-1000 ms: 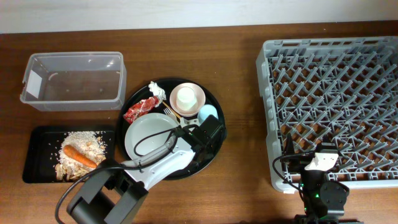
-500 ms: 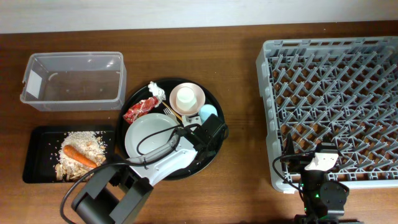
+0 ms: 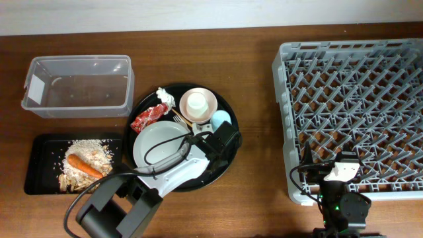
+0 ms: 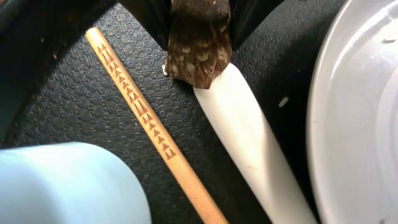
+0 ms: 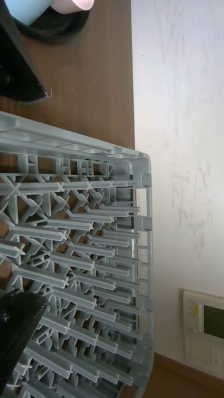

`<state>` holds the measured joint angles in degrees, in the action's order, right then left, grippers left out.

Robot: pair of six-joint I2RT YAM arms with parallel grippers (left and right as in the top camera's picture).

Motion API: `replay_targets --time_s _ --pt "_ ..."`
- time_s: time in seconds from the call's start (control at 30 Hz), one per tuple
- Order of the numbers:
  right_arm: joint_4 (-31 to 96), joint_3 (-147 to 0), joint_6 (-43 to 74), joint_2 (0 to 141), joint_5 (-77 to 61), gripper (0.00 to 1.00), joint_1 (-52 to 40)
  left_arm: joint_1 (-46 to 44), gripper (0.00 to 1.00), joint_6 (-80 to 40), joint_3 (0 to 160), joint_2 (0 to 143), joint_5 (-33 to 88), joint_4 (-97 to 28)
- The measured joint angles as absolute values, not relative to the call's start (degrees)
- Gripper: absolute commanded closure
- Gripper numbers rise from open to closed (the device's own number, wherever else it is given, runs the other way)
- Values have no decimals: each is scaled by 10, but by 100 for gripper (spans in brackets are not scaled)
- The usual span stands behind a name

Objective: Sort waste into correct bins and load items into the dishwasher rack
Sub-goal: 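Grasp the brown mushroom with the left gripper, then carry the mushroom left onto the black tray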

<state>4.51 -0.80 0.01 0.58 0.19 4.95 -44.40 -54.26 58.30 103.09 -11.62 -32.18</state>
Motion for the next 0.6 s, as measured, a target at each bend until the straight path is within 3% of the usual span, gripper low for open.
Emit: replay_targets --time_s 0.6 --pt "45 -8 0 6 2 1 50 -411 75 -542 583 868 -121 -470"
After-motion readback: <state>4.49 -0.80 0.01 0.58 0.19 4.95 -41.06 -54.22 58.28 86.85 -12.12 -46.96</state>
